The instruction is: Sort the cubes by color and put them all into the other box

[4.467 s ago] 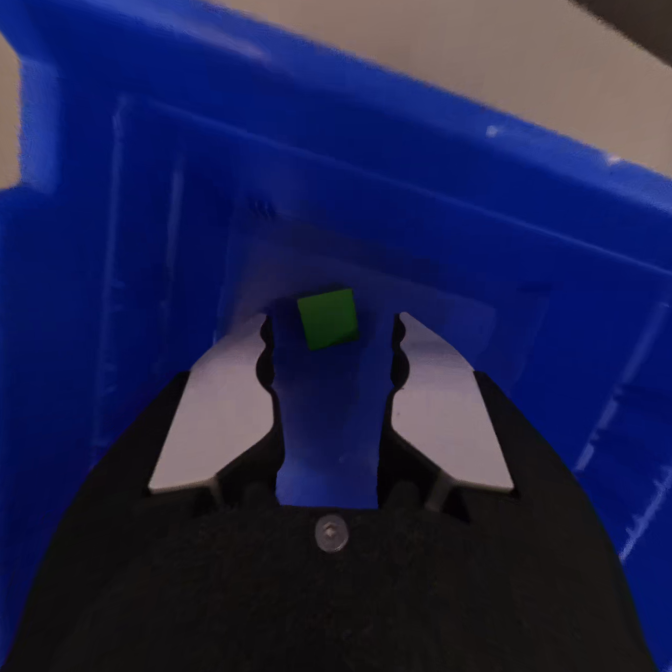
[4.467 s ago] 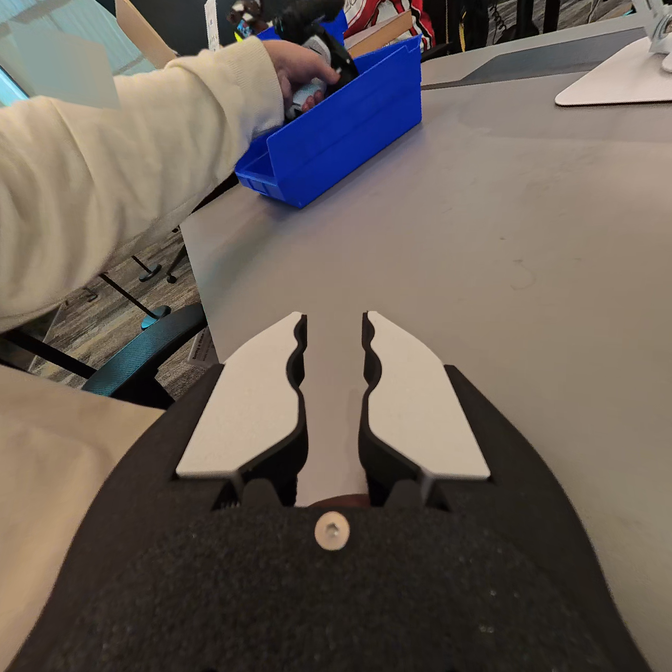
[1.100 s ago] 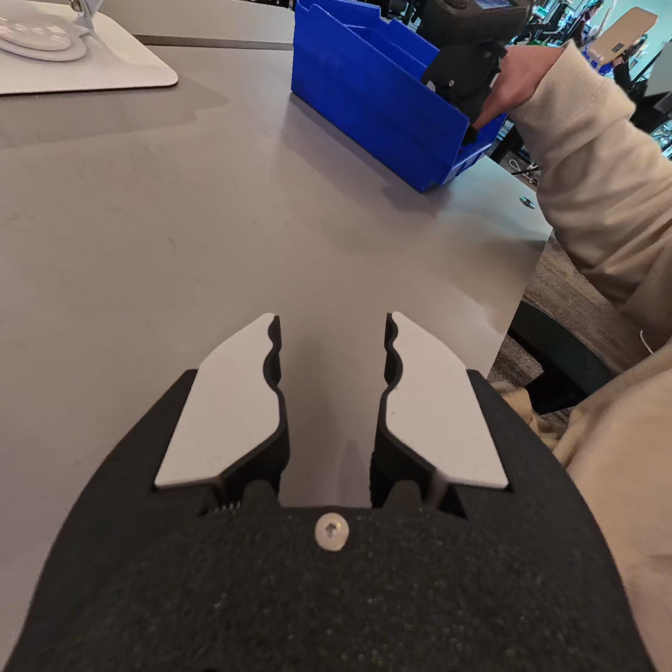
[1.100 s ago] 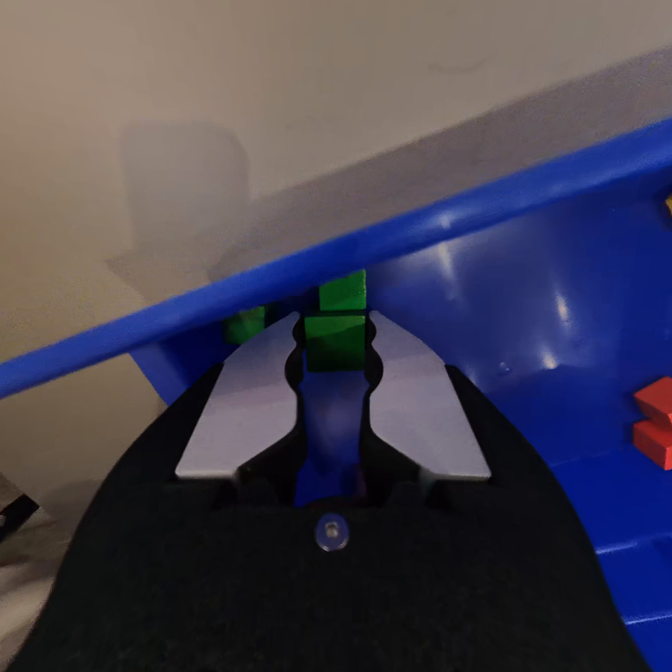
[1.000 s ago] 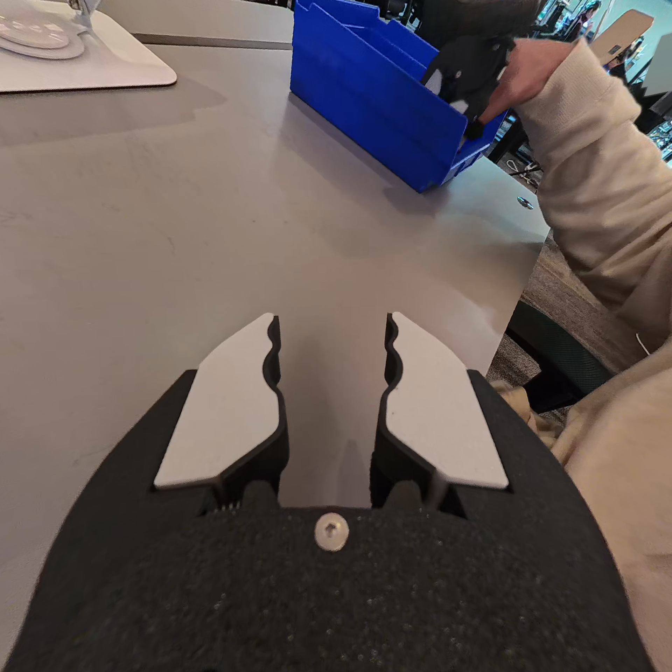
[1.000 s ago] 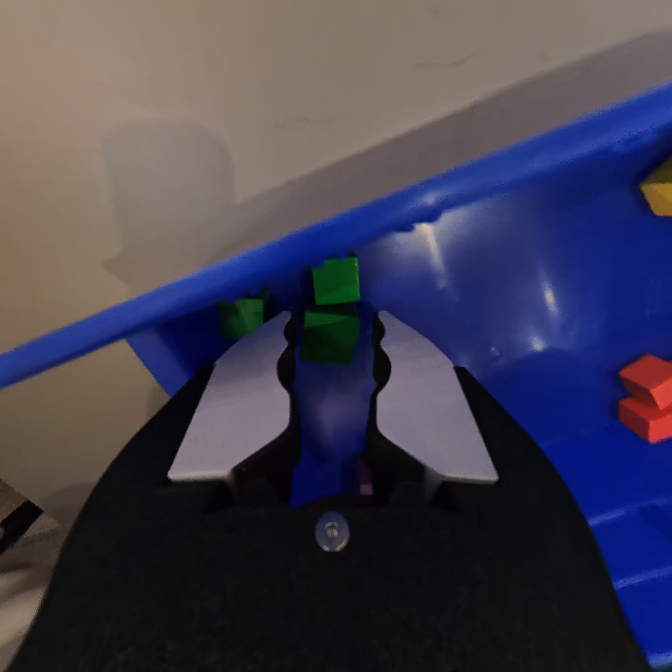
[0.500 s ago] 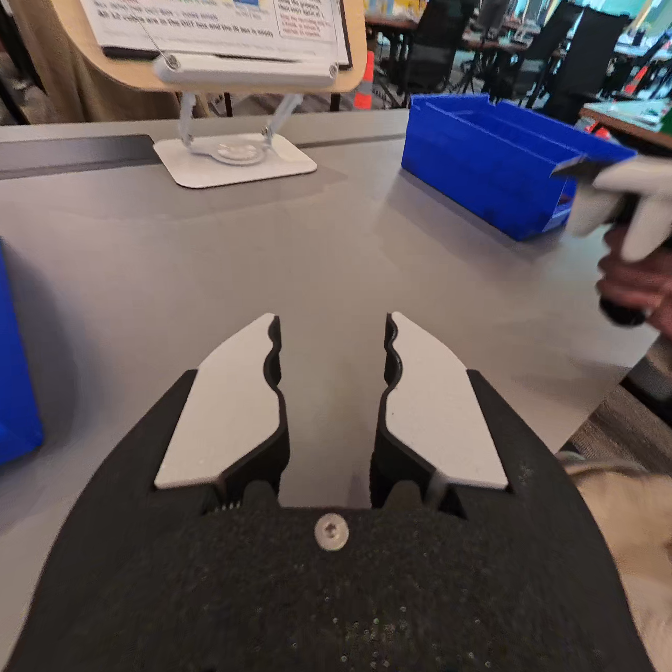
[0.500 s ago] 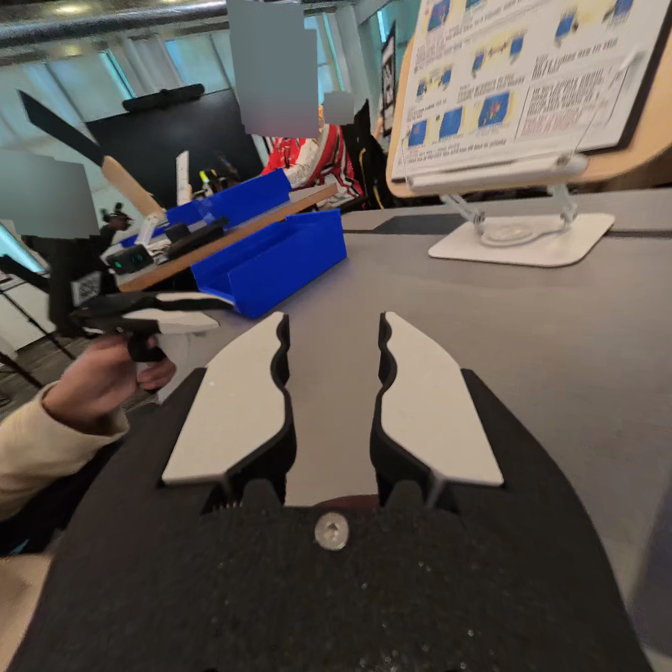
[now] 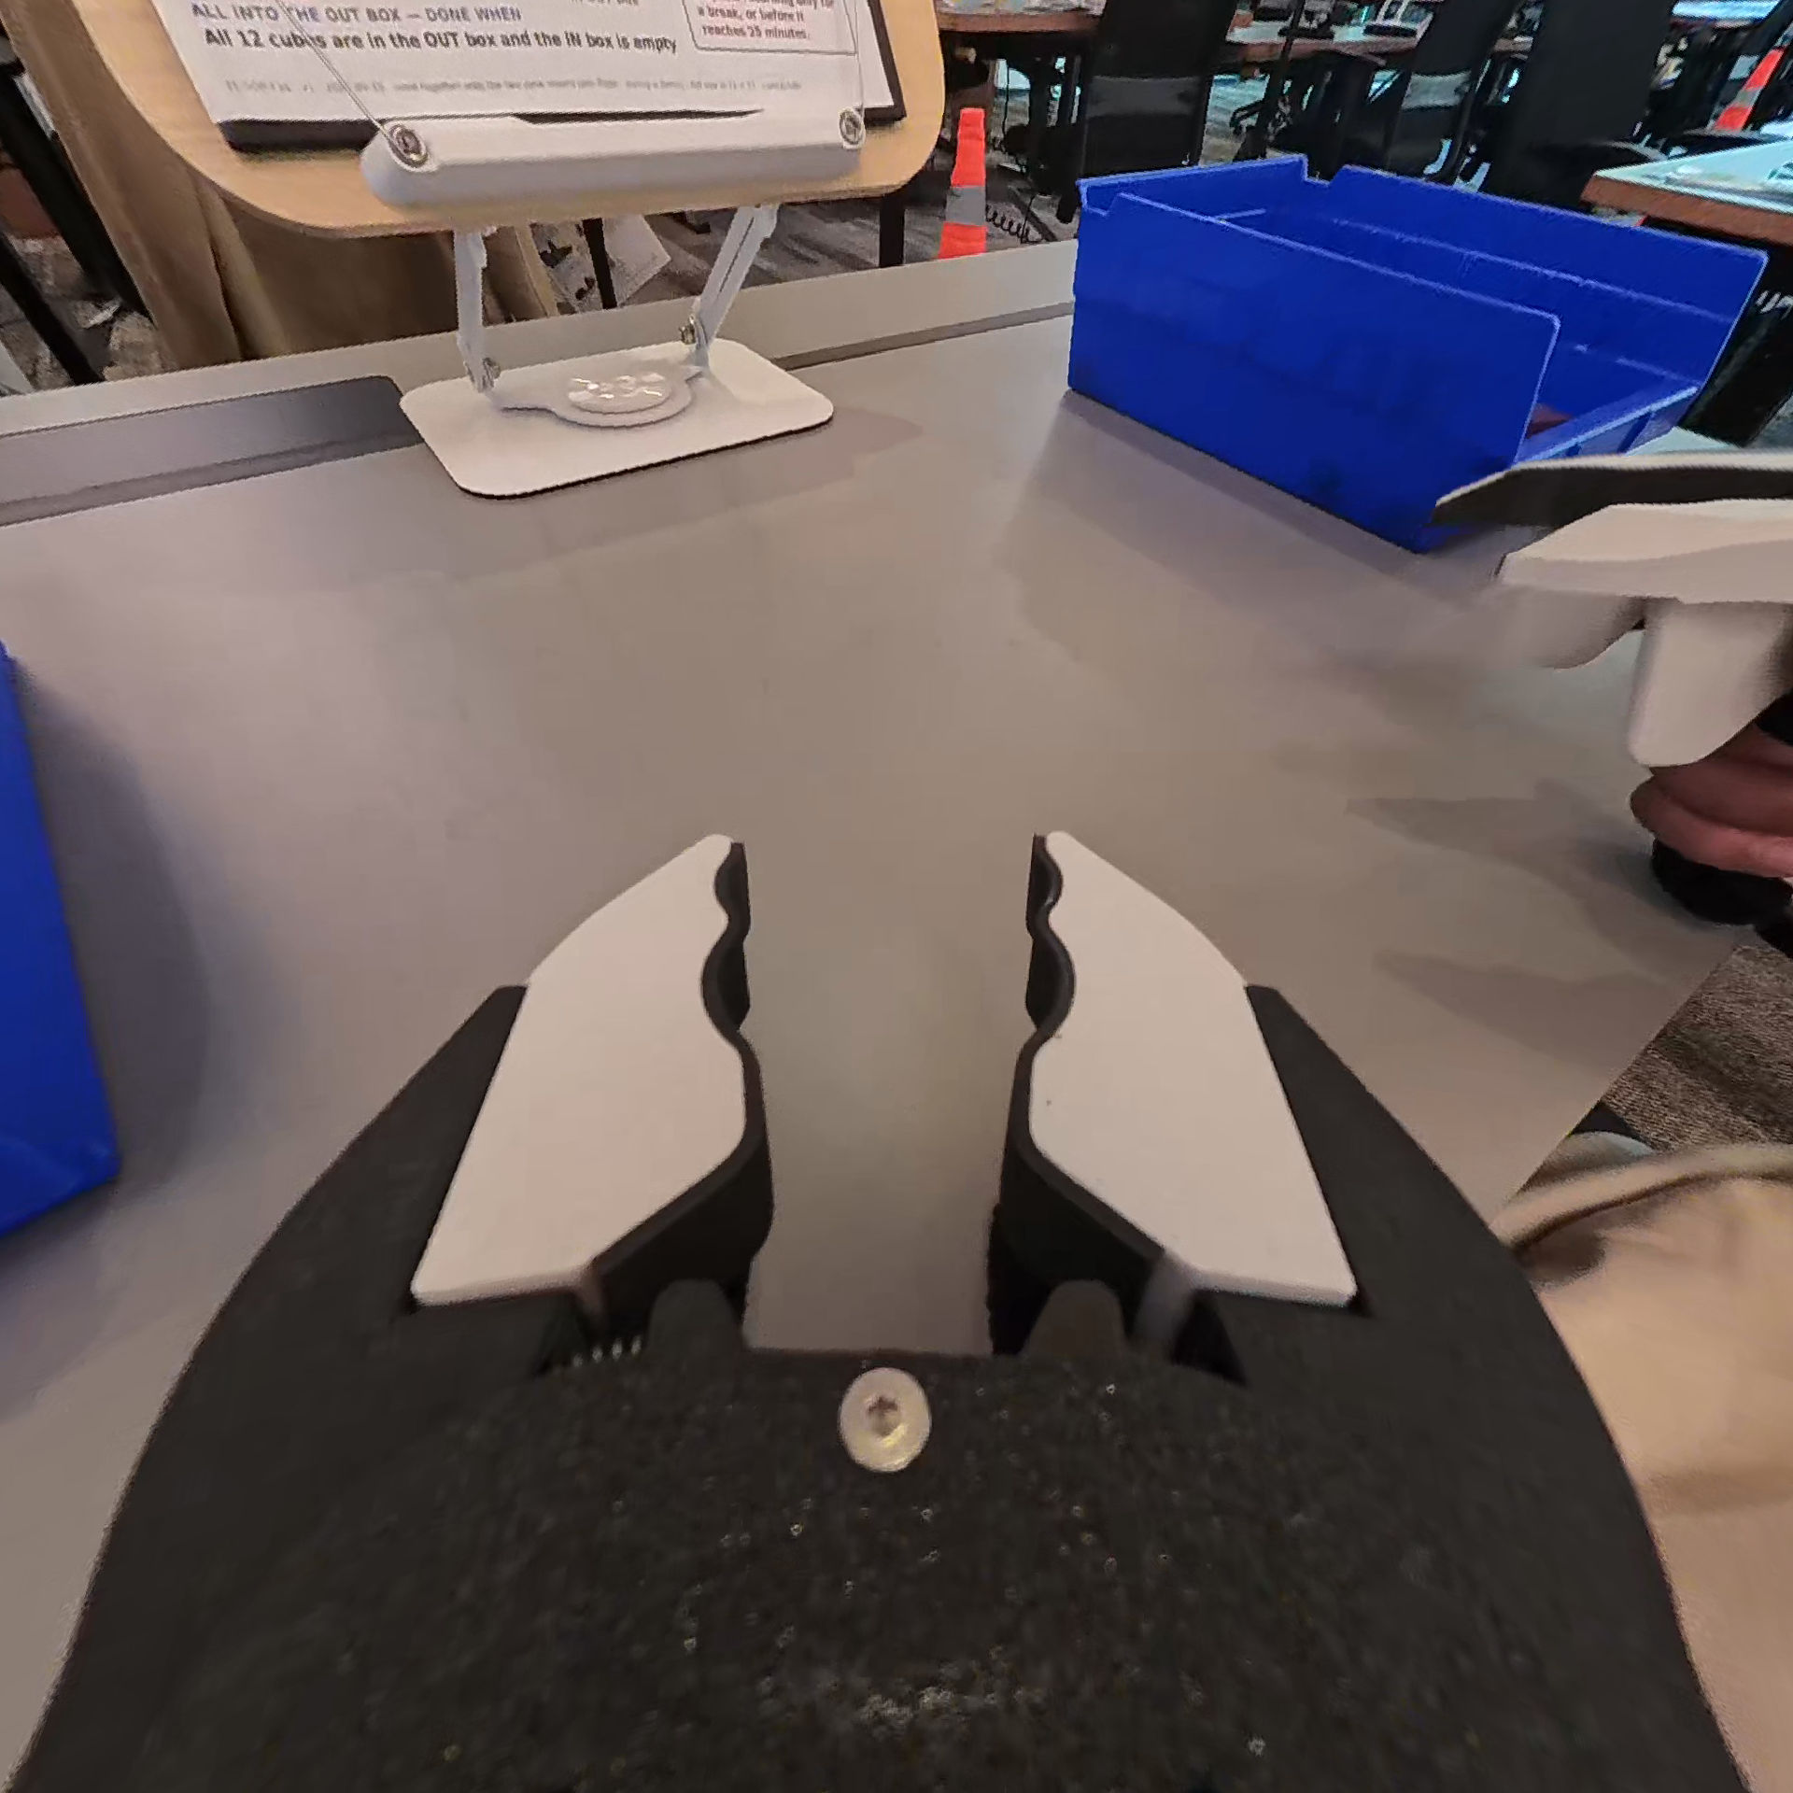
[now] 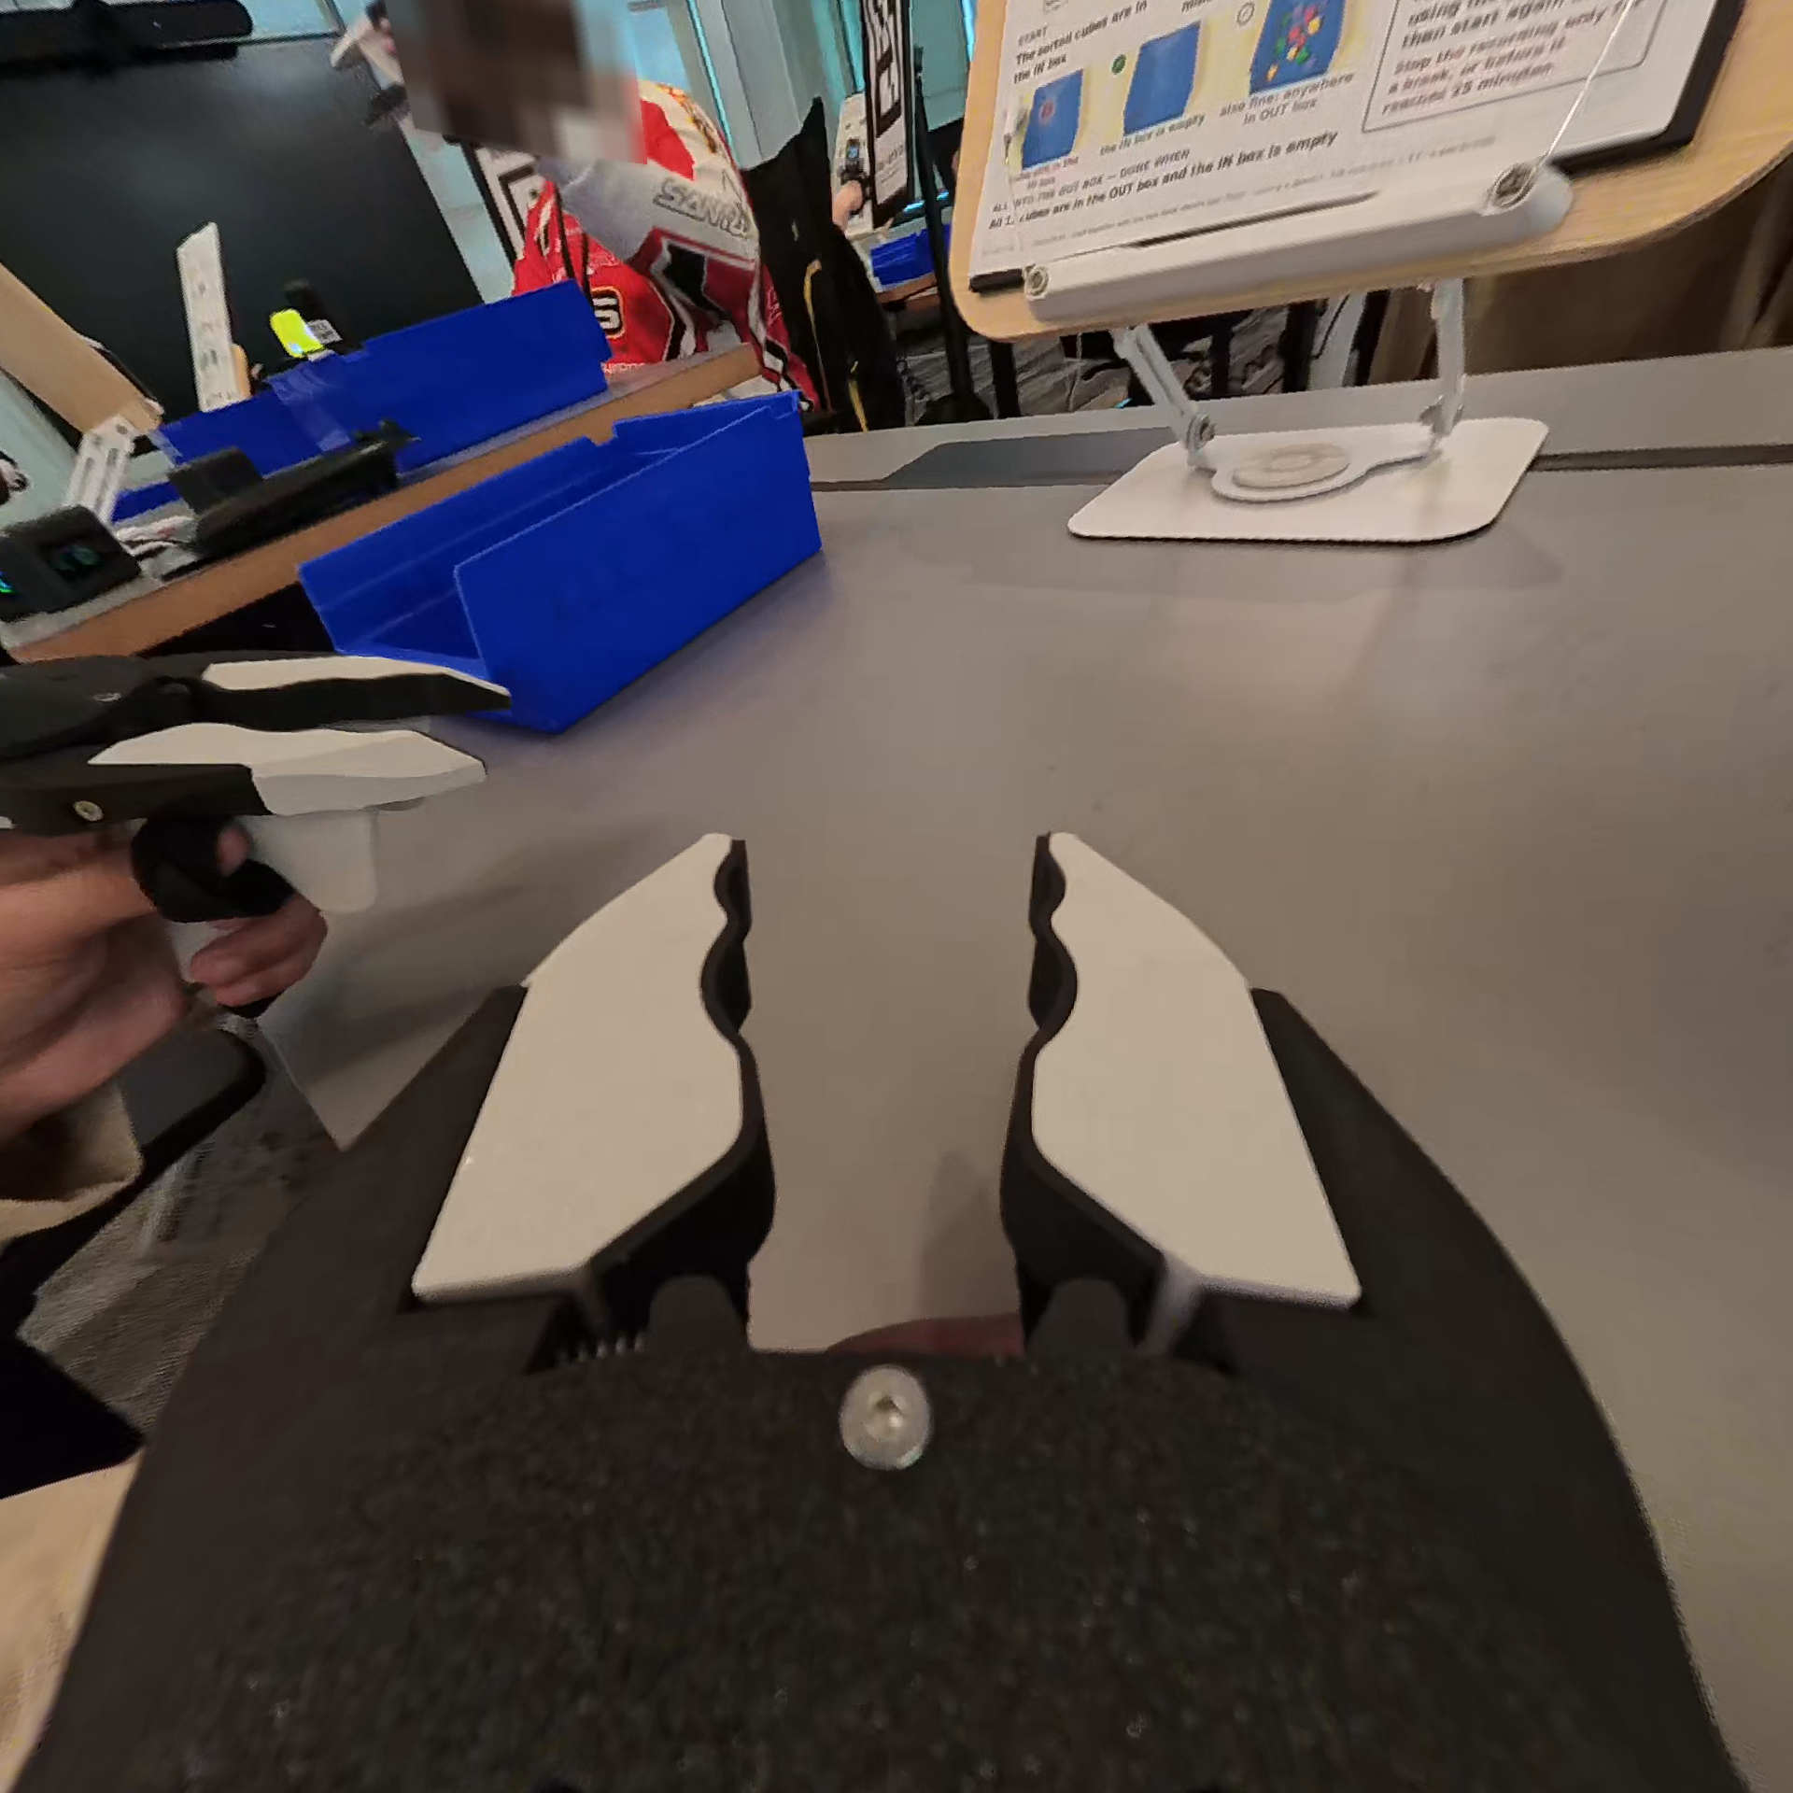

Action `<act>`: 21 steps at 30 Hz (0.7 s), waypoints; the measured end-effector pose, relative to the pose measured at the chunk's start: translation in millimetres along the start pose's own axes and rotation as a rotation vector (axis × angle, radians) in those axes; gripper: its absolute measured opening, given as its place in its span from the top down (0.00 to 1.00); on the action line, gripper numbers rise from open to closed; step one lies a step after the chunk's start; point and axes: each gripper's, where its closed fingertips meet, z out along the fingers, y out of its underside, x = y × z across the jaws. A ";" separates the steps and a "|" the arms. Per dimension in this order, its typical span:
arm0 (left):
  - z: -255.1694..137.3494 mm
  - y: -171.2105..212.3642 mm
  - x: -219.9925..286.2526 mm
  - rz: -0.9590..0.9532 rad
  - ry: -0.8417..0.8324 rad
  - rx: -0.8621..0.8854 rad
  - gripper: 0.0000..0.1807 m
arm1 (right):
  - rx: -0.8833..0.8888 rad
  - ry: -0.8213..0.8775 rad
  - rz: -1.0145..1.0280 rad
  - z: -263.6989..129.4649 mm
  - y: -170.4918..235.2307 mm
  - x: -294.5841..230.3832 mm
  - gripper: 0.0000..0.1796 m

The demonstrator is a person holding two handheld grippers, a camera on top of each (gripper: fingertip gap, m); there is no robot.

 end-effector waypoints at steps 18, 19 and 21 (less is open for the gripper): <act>16.8 16.8 16.4 0.044 0.047 -0.083 0.69 | -0.075 0.502 0.088 -19.2 -9.7 166.9 0.53; 21.9 16.2 22.0 0.049 0.058 -0.091 0.69 | -0.074 0.431 0.104 -15.2 -9.3 157.1 0.53; 37.7 11.7 42.9 0.048 0.110 -0.117 0.67 | -0.021 0.306 0.169 -20.1 -17.6 139.6 0.65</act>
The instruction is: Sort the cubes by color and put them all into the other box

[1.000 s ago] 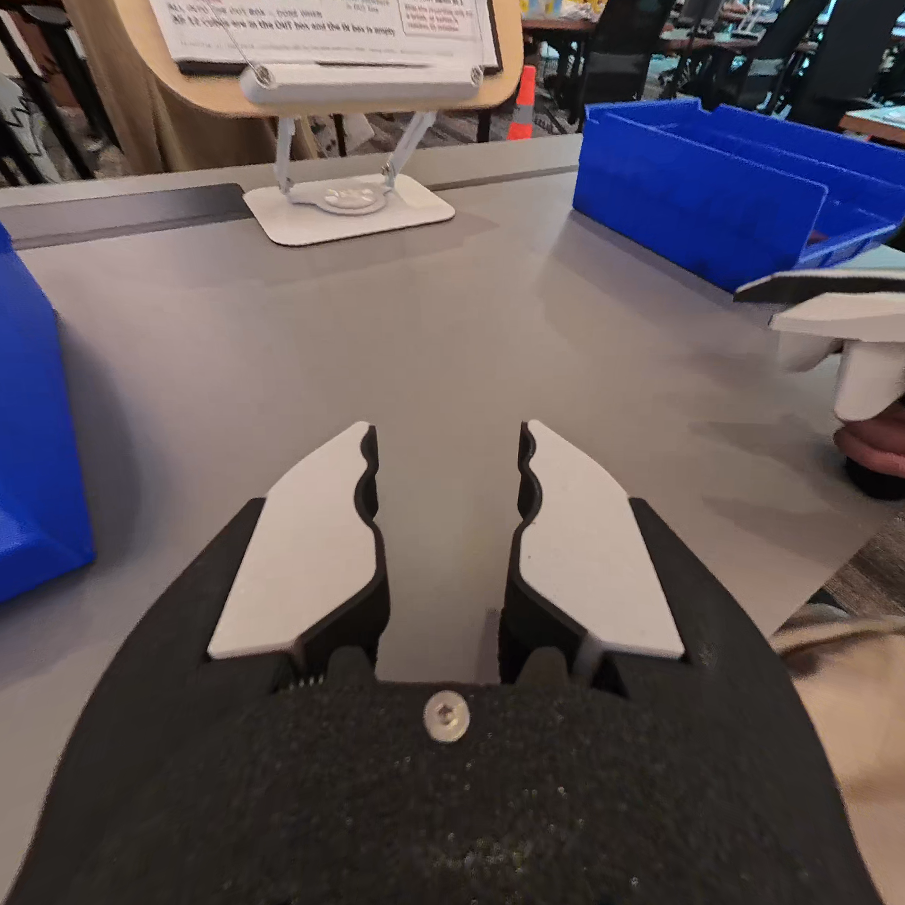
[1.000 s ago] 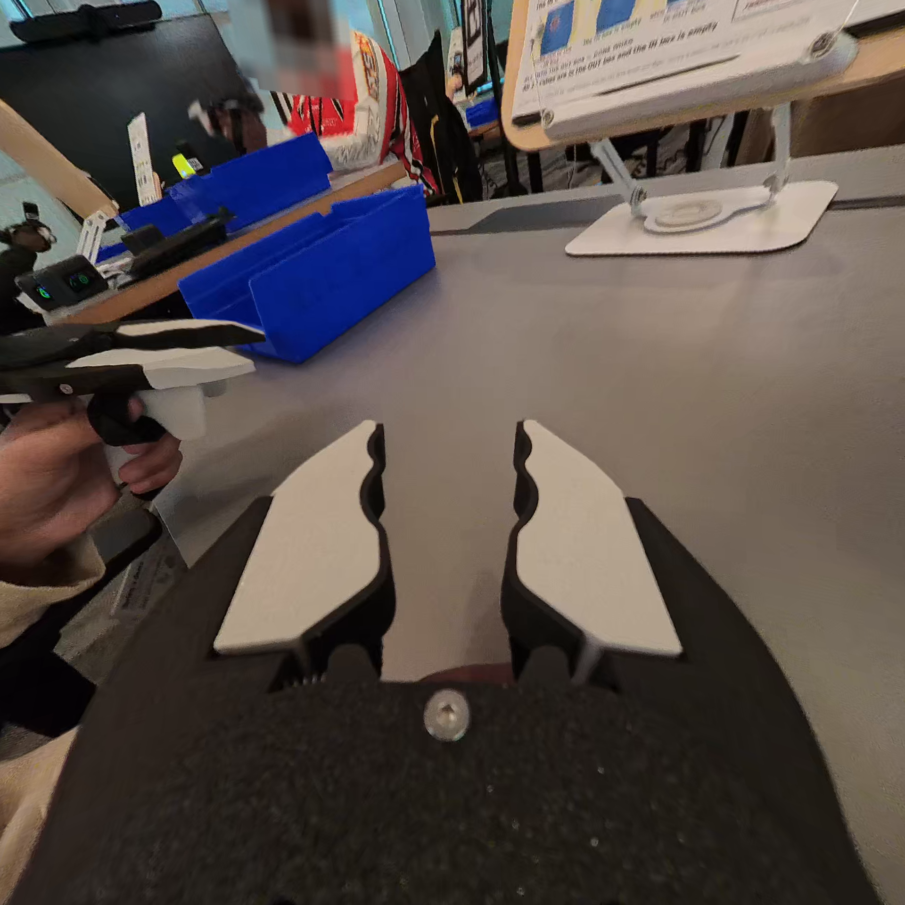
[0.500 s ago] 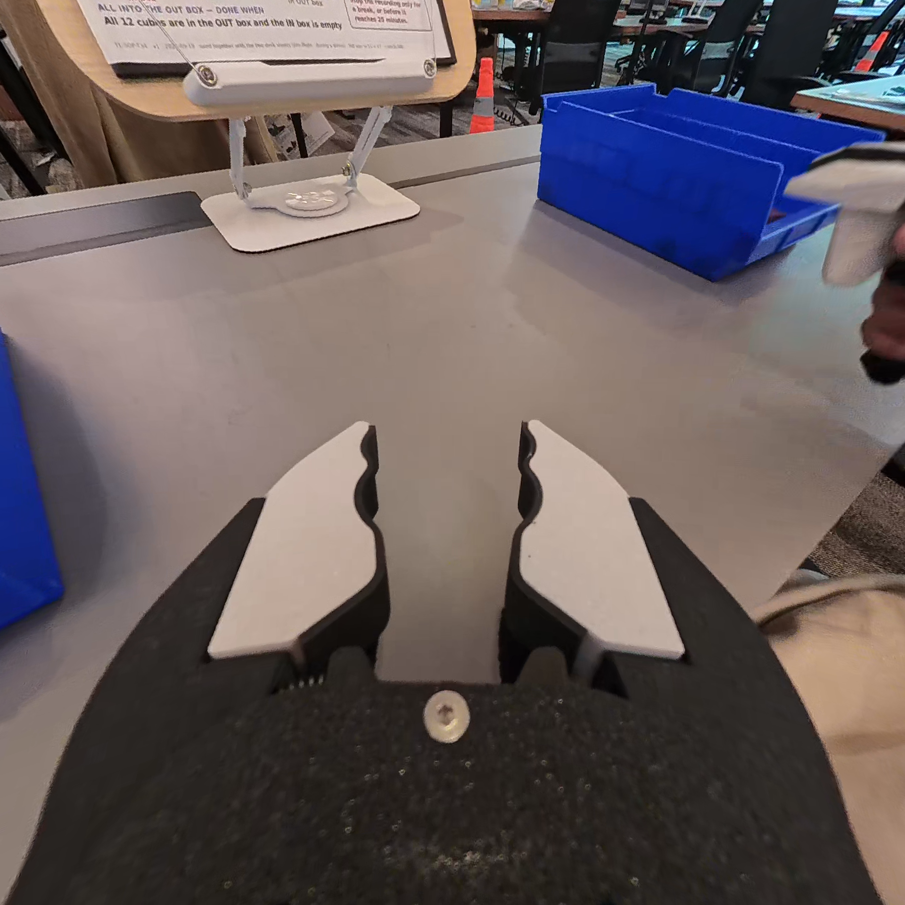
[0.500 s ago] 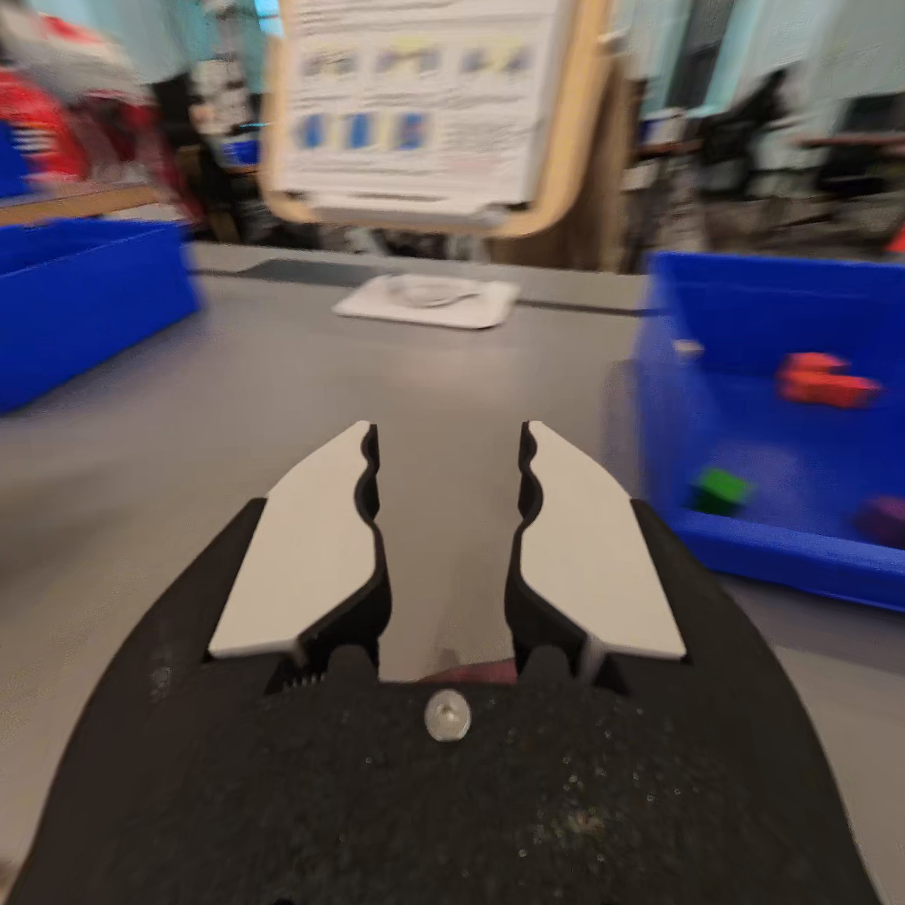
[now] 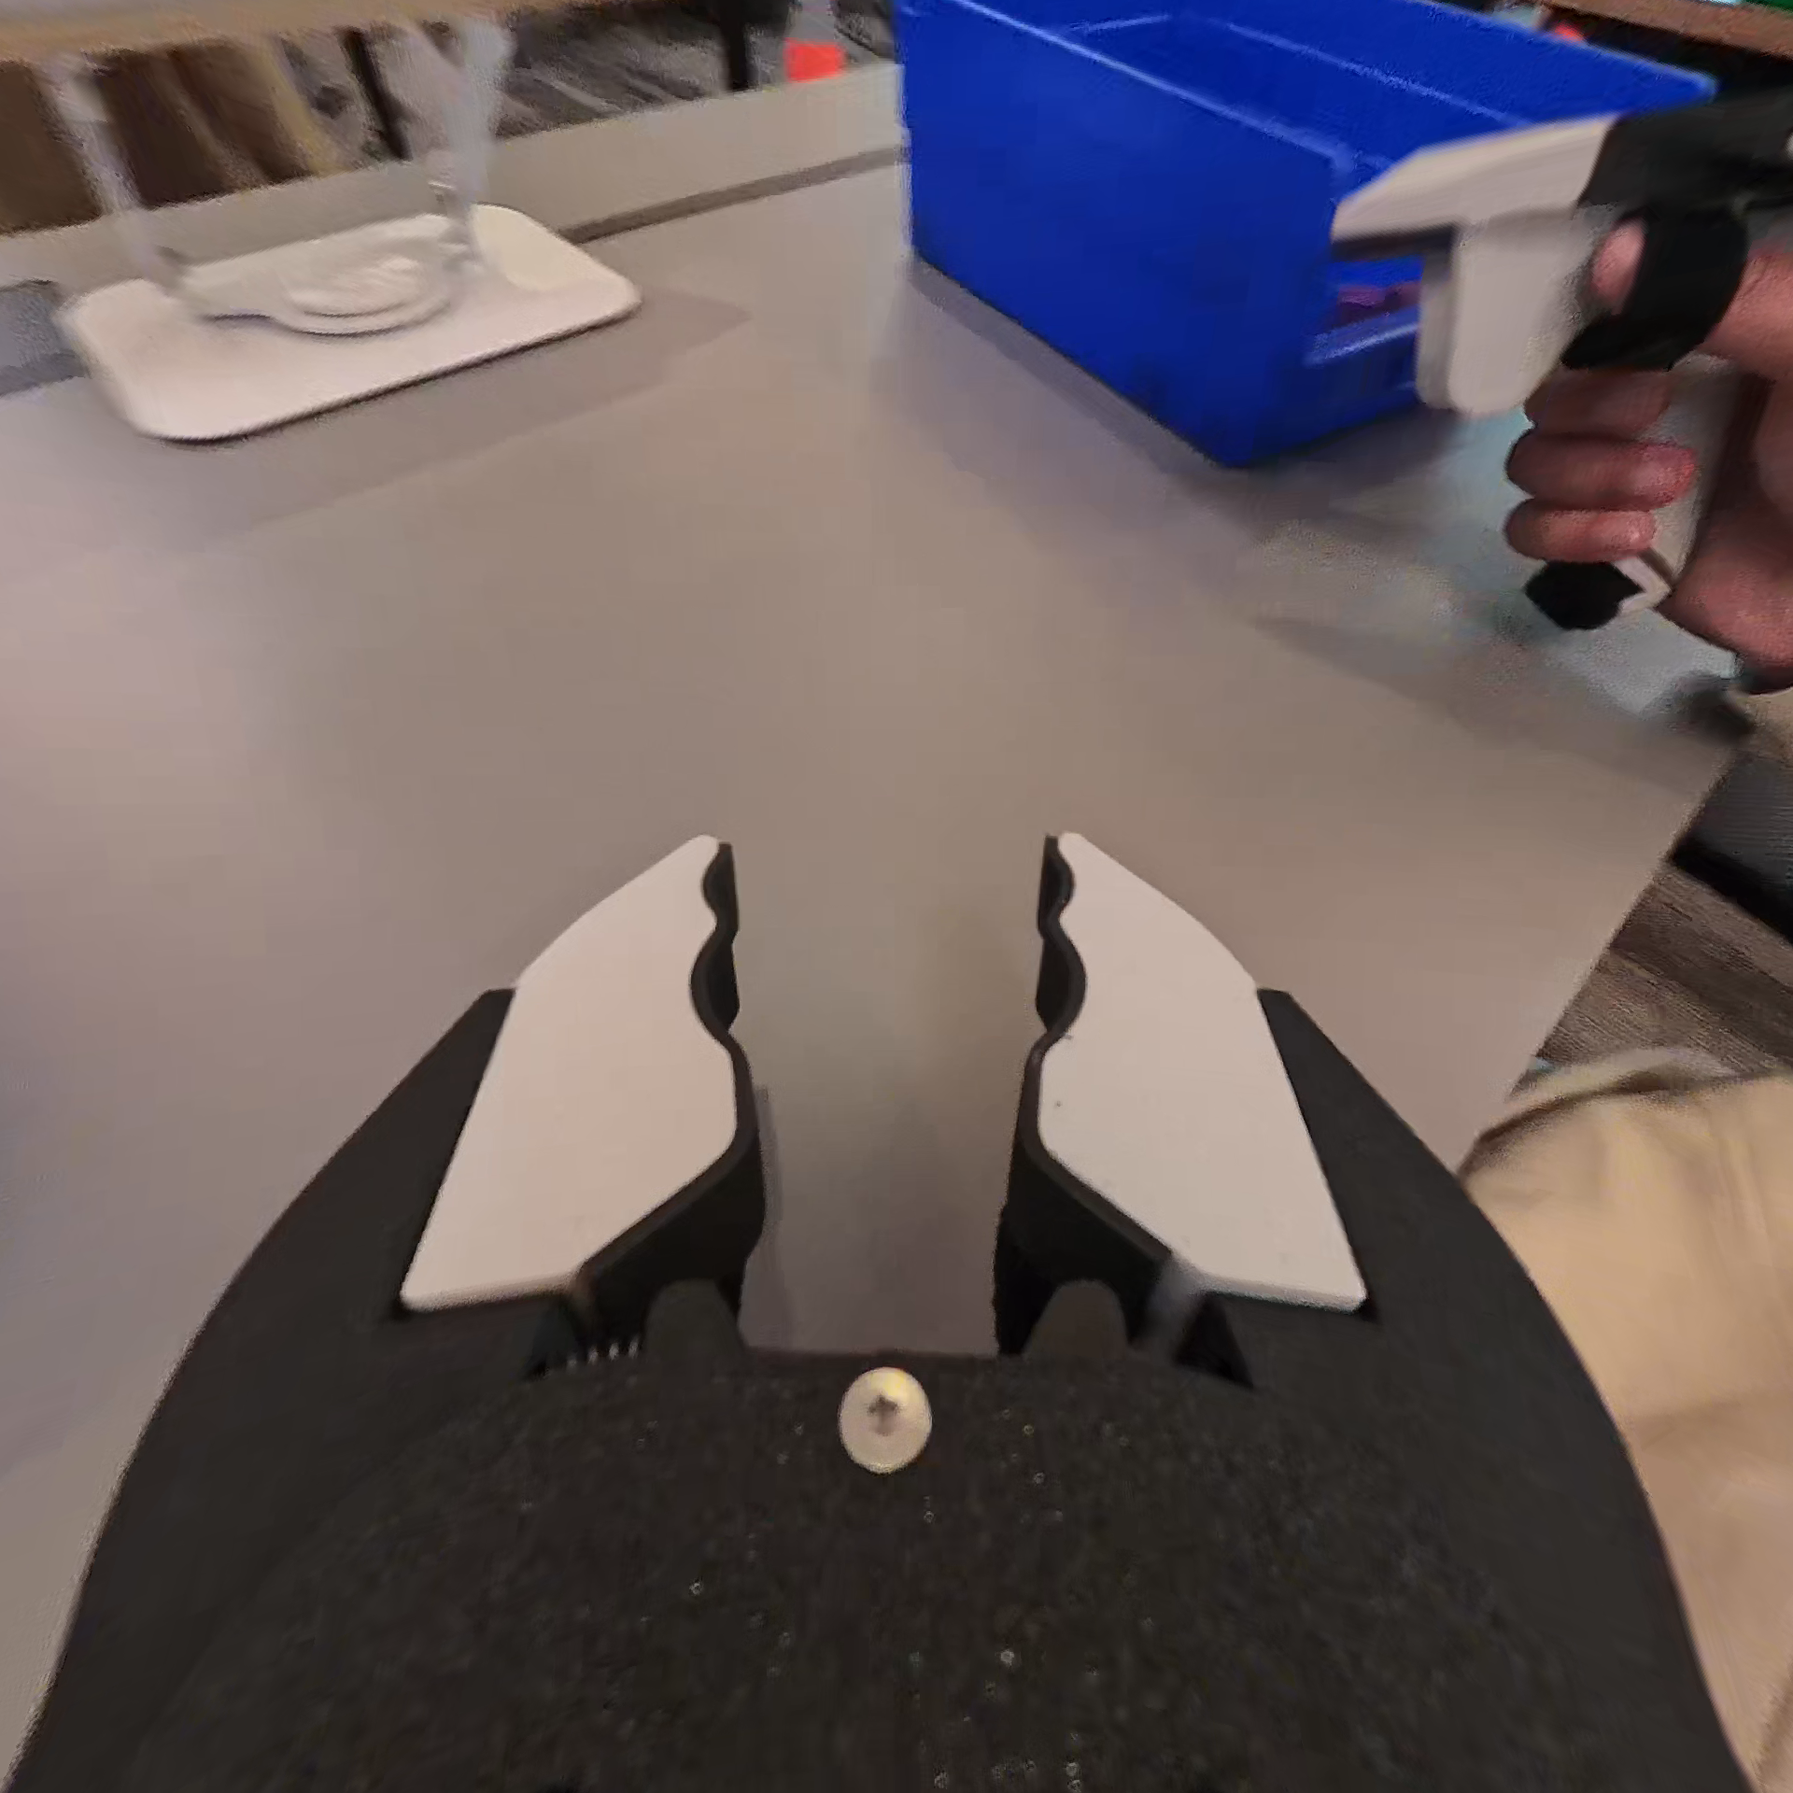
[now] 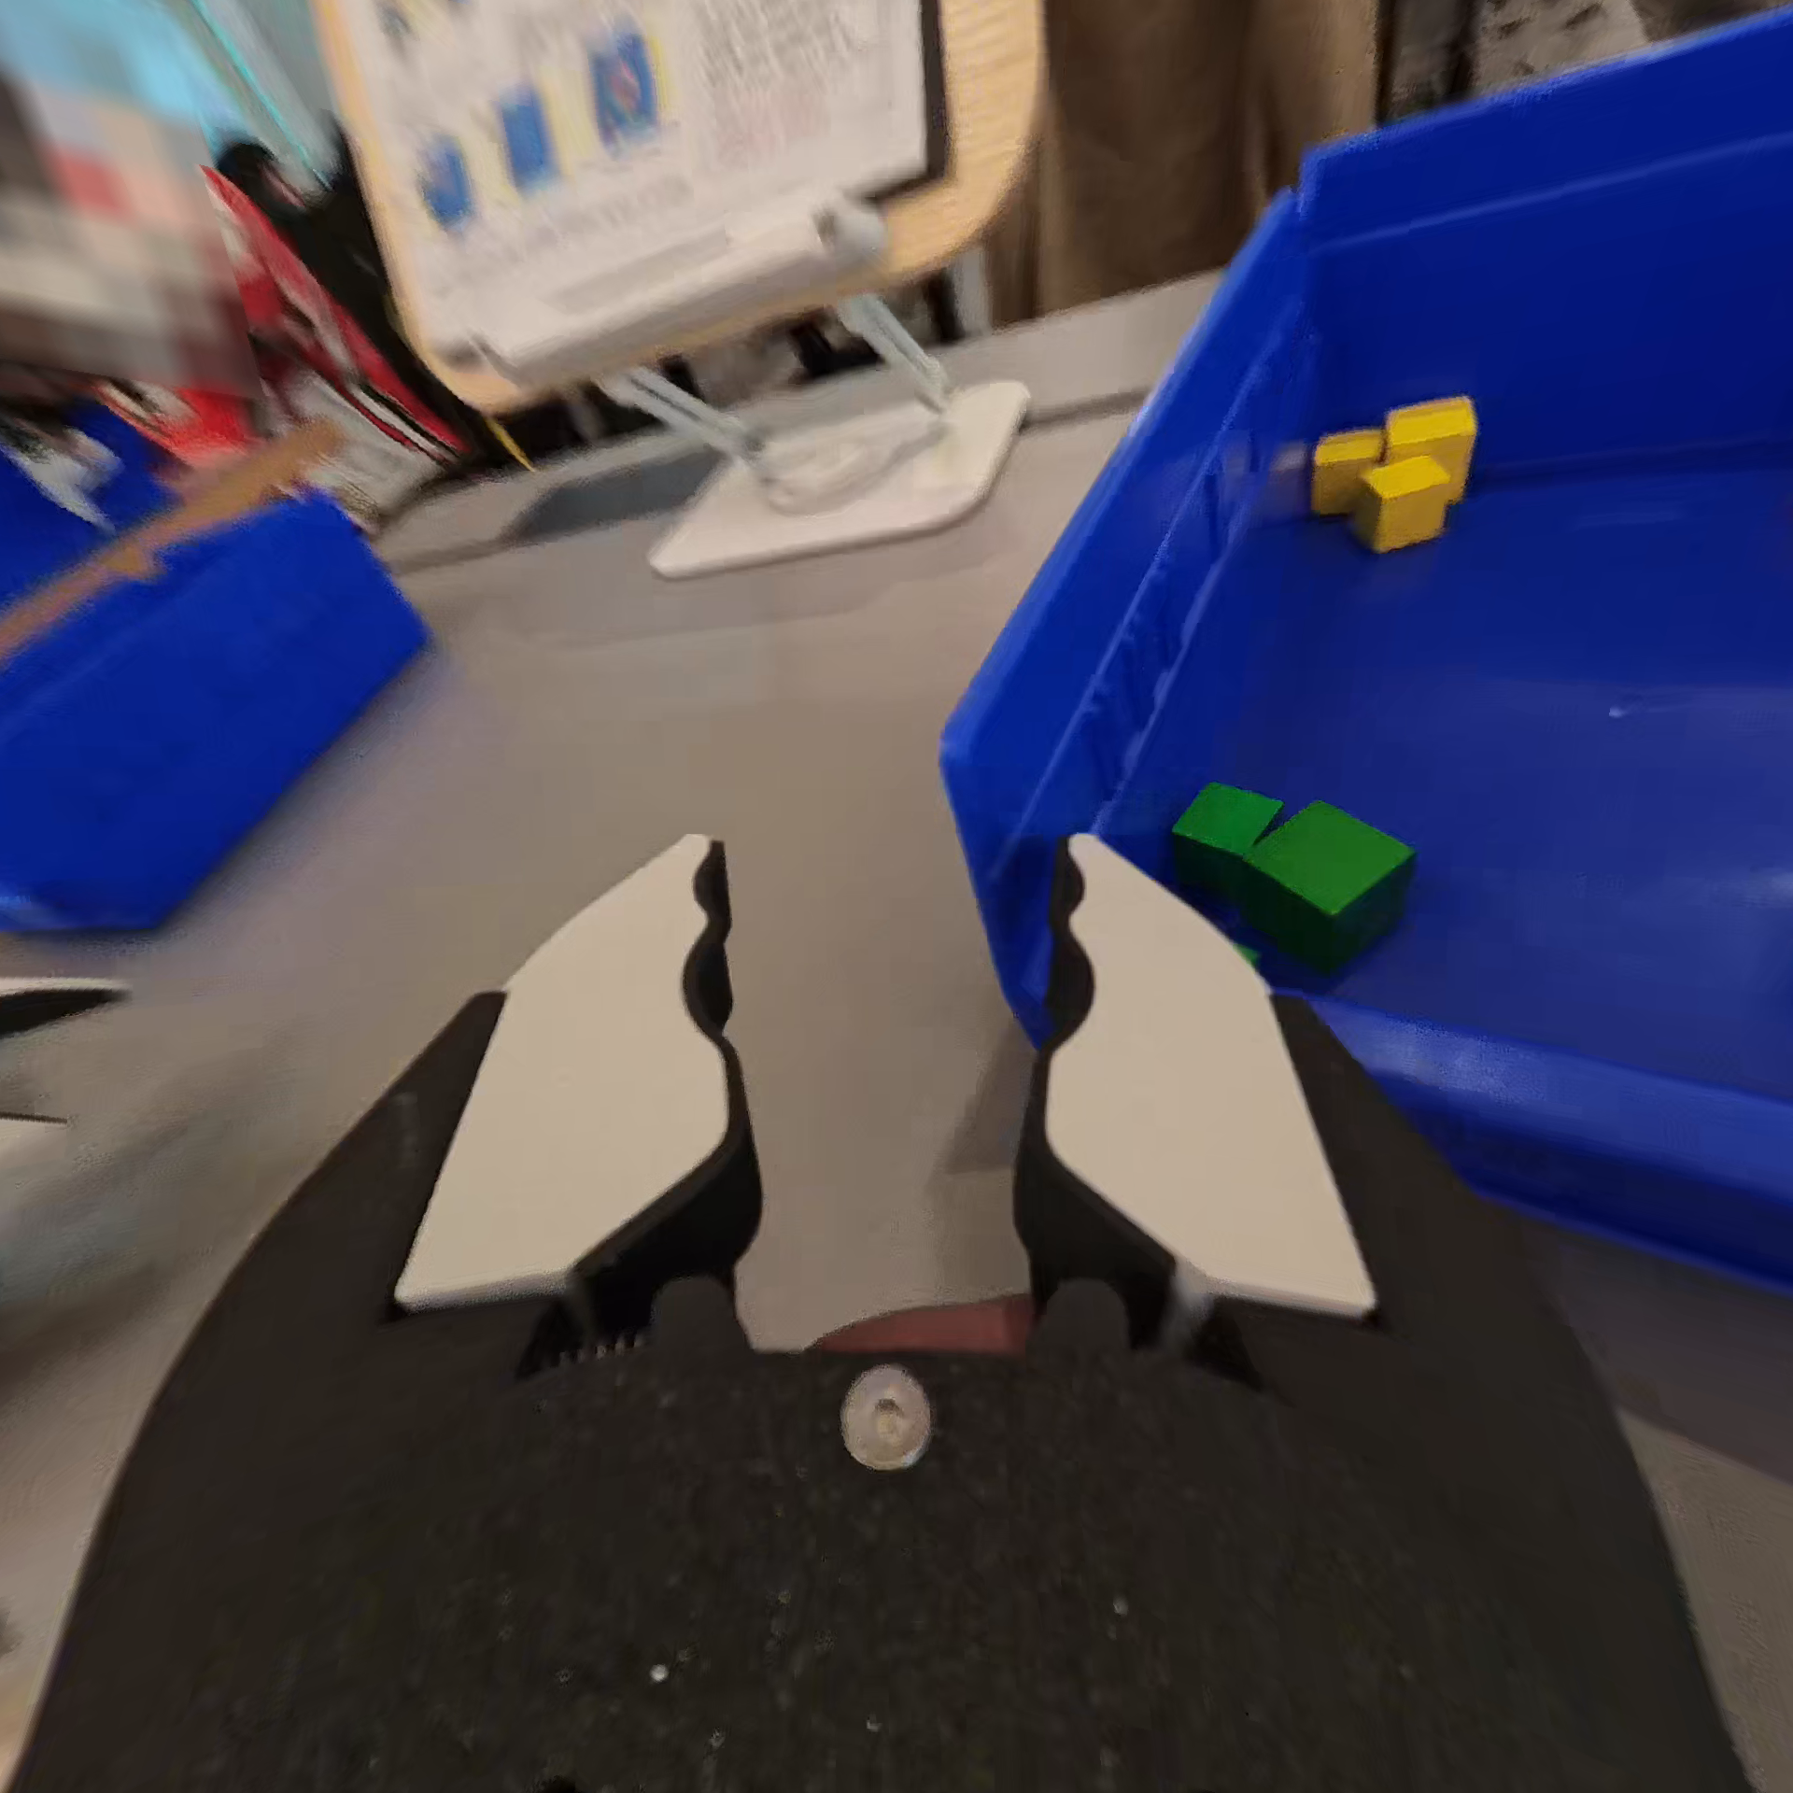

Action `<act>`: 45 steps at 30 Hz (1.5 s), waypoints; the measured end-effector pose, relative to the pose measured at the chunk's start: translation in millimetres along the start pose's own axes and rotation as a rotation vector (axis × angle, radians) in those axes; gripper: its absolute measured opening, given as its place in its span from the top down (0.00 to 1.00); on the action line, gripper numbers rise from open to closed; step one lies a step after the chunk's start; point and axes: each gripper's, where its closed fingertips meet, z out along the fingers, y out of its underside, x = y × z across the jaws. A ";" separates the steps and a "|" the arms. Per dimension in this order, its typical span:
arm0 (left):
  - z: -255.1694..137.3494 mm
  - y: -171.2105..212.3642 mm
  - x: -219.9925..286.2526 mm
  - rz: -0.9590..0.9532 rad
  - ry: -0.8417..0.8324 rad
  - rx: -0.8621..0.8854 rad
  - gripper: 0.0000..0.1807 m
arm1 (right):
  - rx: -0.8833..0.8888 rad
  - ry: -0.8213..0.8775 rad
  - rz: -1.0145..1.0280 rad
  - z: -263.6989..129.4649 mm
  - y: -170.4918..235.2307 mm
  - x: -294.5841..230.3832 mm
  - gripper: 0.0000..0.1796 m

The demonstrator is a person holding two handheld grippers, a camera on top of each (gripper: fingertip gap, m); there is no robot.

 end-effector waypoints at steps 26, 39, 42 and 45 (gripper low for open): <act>237.1 -109.3 103.5 -0.236 -0.273 -0.012 0.99 | 0.116 0.582 0.054 -81.1 -34.3 173.4 0.98; 65.1 -81.8 29.6 -0.116 -0.386 0.052 0.98 | 0.197 0.374 -0.001 -69.0 -16.7 5.1 0.98; 19.0 -60.8 -8.0 -0.159 -0.459 0.063 0.98 | 0.189 0.318 -0.060 -46.9 -11.0 -51.2 0.98; -22.6 -37.4 -44.6 -0.196 -0.532 0.050 0.98 | 0.150 0.232 -0.081 -15.9 0.8 -101.1 0.98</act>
